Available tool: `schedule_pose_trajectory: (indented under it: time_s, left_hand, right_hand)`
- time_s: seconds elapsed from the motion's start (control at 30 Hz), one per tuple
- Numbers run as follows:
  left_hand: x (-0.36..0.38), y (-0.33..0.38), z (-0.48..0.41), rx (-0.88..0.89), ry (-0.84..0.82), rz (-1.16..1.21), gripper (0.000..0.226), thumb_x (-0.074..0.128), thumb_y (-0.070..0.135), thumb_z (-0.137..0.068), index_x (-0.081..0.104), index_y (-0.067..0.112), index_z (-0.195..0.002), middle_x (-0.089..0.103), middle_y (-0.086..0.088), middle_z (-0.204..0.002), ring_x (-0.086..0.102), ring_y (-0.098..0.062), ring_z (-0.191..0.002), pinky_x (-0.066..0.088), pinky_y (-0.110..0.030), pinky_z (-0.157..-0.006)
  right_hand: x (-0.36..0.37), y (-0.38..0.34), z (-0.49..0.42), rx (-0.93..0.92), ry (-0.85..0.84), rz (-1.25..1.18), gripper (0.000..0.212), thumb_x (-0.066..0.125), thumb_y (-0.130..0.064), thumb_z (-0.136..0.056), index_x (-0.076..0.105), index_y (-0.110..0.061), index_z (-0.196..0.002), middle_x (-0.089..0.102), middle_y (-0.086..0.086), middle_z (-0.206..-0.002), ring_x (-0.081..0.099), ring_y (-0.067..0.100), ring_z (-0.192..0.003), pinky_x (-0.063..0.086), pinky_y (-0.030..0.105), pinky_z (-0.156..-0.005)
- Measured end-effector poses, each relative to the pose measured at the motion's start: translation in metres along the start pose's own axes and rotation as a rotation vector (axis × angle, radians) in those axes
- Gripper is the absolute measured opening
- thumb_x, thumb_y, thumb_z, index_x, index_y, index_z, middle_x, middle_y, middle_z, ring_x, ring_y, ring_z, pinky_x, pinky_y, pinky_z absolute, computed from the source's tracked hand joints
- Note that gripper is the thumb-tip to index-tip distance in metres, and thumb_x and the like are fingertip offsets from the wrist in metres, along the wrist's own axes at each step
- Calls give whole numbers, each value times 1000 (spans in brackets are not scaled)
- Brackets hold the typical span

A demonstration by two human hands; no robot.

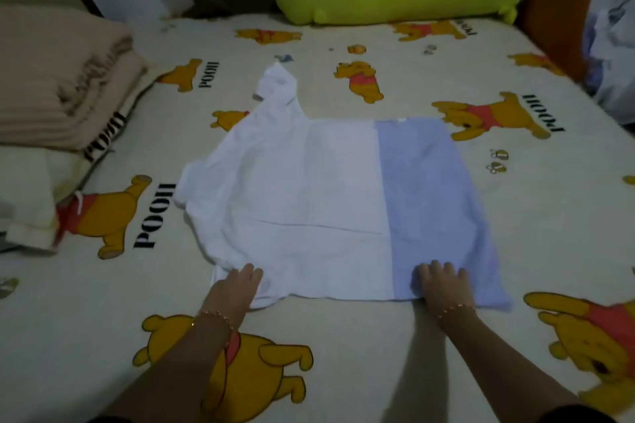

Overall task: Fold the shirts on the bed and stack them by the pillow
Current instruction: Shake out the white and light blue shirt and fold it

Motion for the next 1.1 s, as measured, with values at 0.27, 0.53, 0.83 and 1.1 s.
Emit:
schedule_pose_trajectory:
  time_s: [0.27,0.53,0.83,1.1]
  left_hand:
    - [-9,4,38,-168,-83,-11,57,82,-11,-31,68,1,-85,58,-15,-71,54,-25,-41,32,-22,-32]
    - [-10,44,142,-121,-70,30,79,80,-14,-19,50,8,-89,55,-13,-65,43,-21,-30,10,-13,-38]
    - [-13,87,251,-171,-159,50,74,83,-5,-18,52,9,-84,53,-10,-66,44,-20,-32,7,-10,-44]
    - [-29,92,300,-259,-127,274,72,86,29,-55,50,8,-115,55,-15,-109,61,-33,-79,51,-36,-61]
  right_hand:
    - [-4,16,25,0,-225,166,24,45,-9,-95,60,-10,-114,60,9,-109,60,30,-101,47,38,-81]
    - [0,21,116,-57,-349,173,31,39,-7,-97,58,-15,-119,59,5,-114,57,24,-107,44,34,-87]
    - [-6,14,231,-131,-380,162,13,68,-9,-79,65,-8,-91,61,10,-89,58,29,-85,45,37,-66]
    - [-5,-29,275,-118,-420,102,34,48,-11,-91,42,-15,-125,48,6,-122,45,24,-115,41,36,-93]
Point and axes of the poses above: each hand's wrist, its own z-axis away from the middle knuckle, its own x-axis out of the palm, y = z × x, the point moved 9 cm from there along -z, towards the middle knuckle
